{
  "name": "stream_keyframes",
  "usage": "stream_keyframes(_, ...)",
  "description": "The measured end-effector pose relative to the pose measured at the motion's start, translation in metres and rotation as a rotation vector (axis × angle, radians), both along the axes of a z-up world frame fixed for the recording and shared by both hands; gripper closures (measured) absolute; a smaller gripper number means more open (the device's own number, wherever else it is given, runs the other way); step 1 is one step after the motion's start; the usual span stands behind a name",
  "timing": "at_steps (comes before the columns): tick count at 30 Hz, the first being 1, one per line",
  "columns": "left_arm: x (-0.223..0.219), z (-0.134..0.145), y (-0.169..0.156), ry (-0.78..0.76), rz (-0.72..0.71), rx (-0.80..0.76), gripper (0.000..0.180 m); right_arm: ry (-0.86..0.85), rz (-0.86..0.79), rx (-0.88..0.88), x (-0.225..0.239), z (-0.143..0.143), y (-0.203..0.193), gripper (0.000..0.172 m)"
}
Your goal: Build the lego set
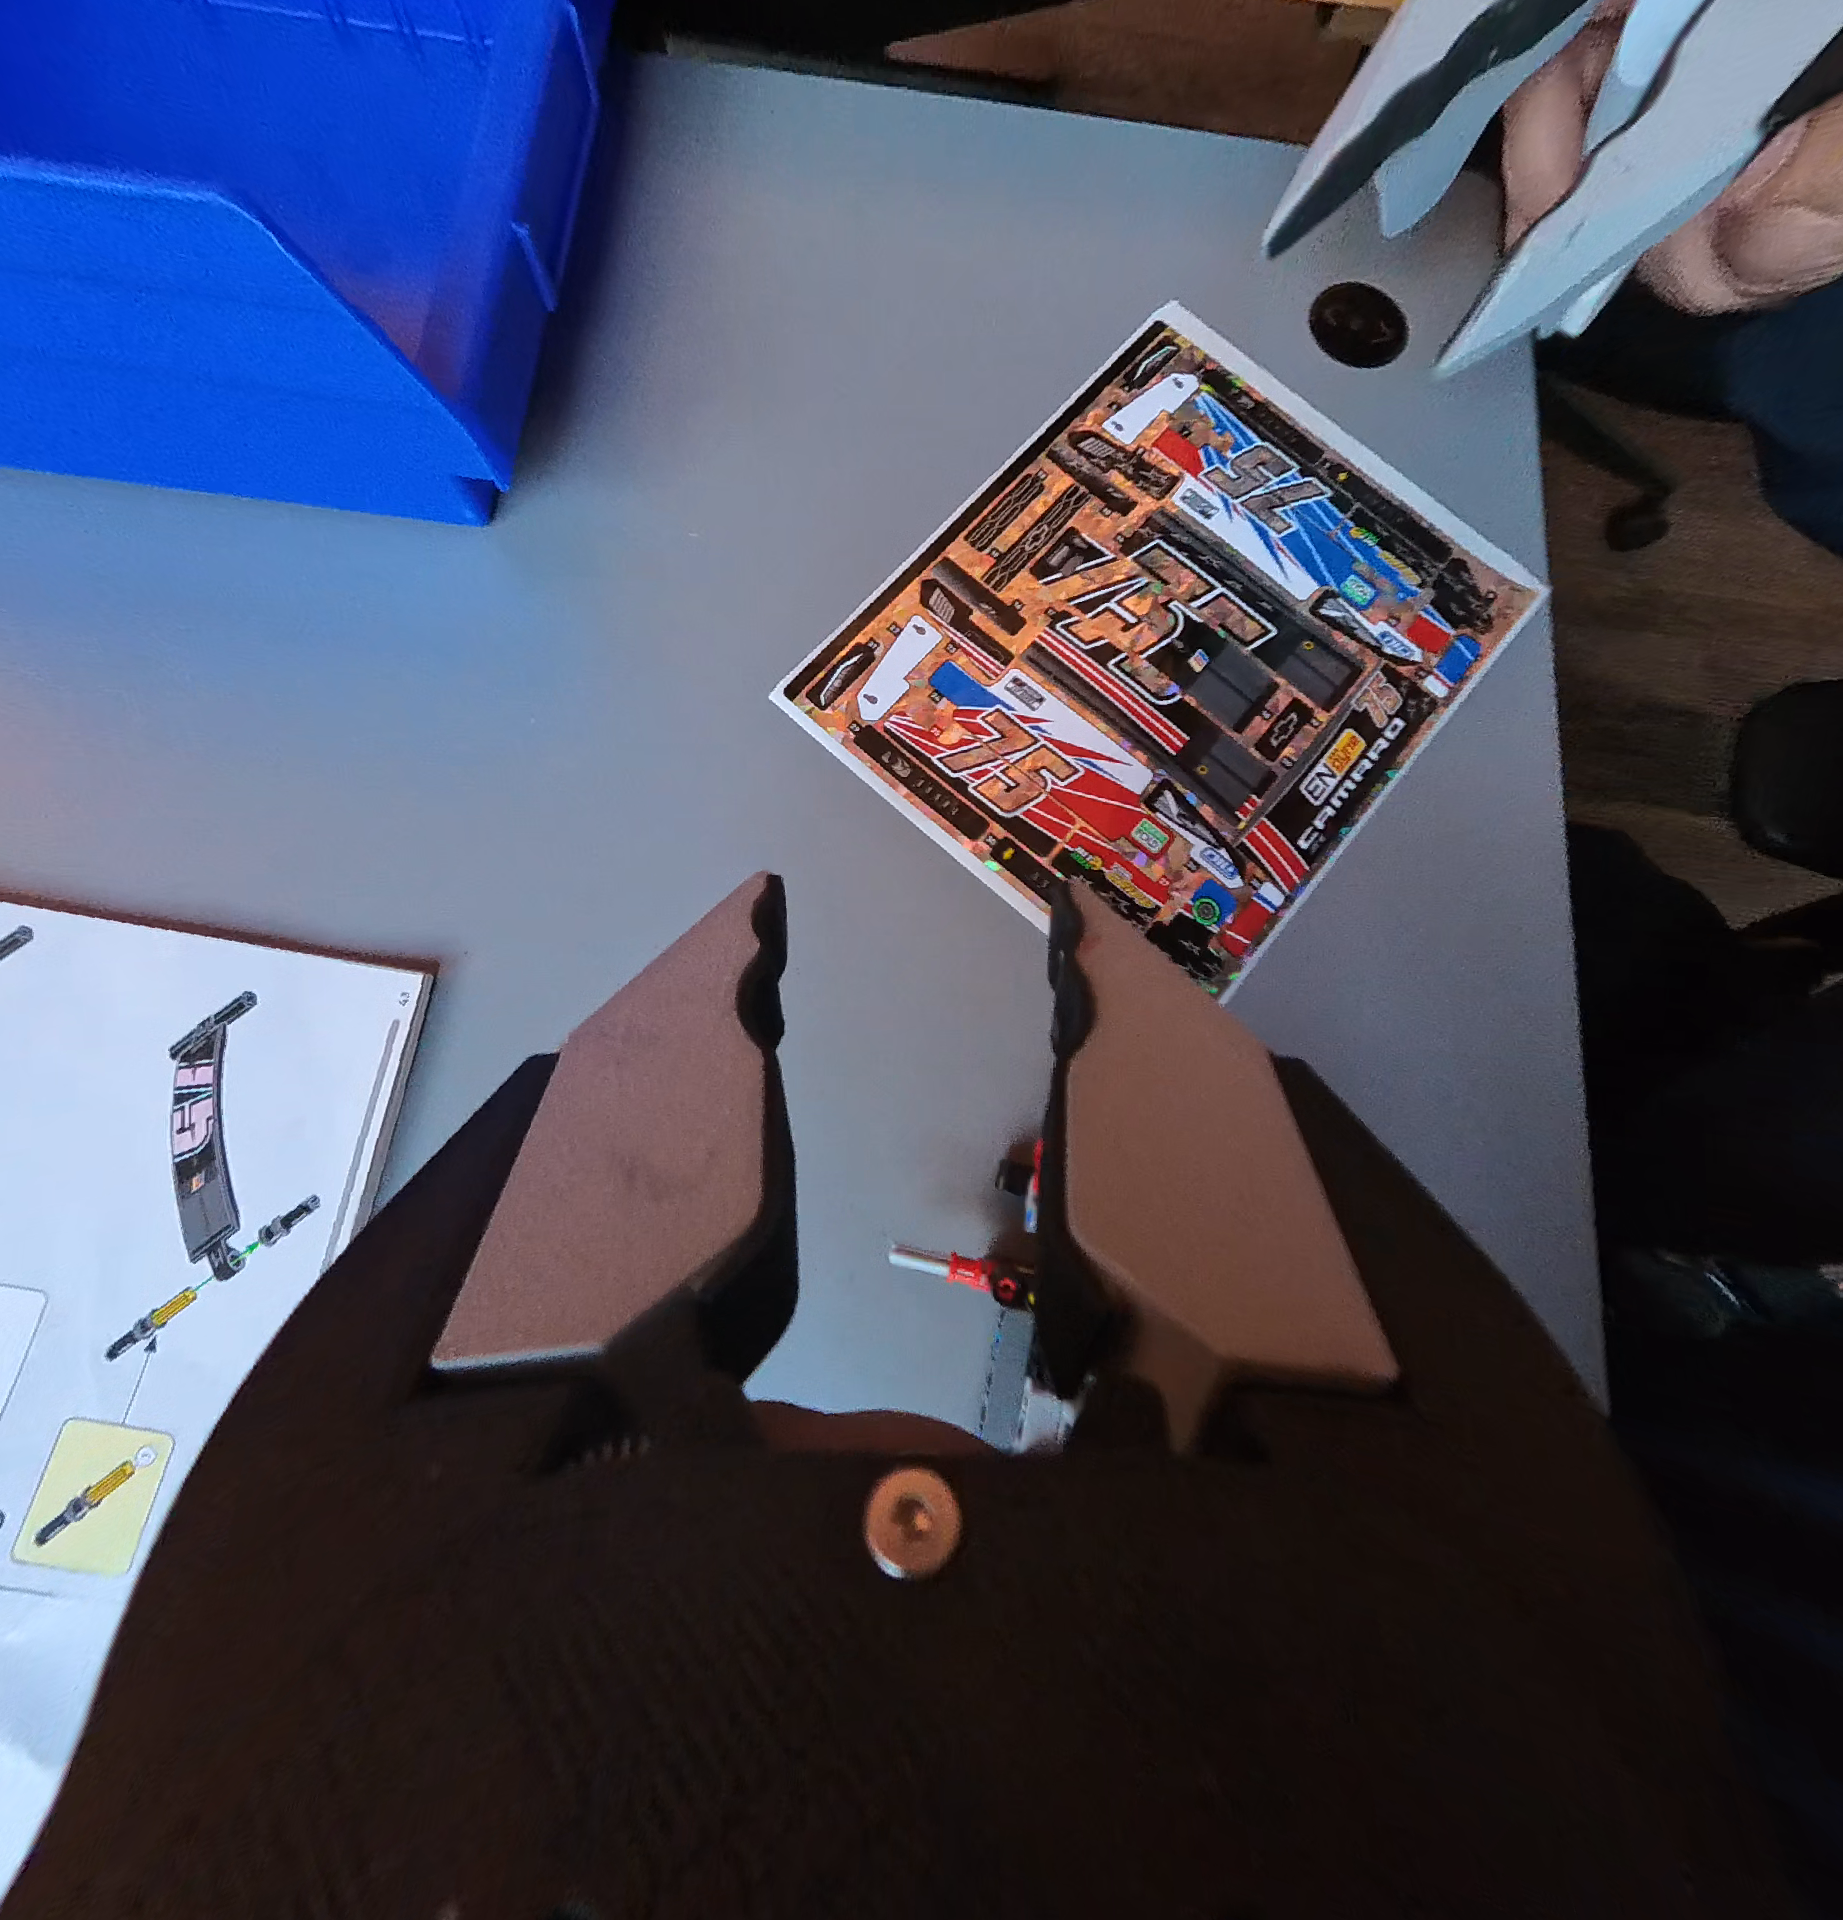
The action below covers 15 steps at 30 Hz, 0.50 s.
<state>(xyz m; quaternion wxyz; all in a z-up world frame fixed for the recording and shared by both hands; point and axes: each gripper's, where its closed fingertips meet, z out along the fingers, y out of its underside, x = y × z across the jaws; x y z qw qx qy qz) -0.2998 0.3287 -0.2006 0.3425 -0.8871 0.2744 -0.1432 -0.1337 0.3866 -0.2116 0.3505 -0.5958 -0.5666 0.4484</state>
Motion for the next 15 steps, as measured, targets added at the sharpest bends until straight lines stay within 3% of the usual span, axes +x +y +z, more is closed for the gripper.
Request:
stream_keyframes(5, 0.007, -0.011, 0.003, 0.036, -0.001, 0.004, 0.131, 0.013, -0.009, 0.029, 0.004, -0.005, 0.007, 0.121)
stream_keyframes(15, 0.008, 0.016, -0.030, -0.037, 0.070, 0.059, 0.131, 0.057, -0.022, 0.002, 0.015, 0.011, -0.008, 0.115)
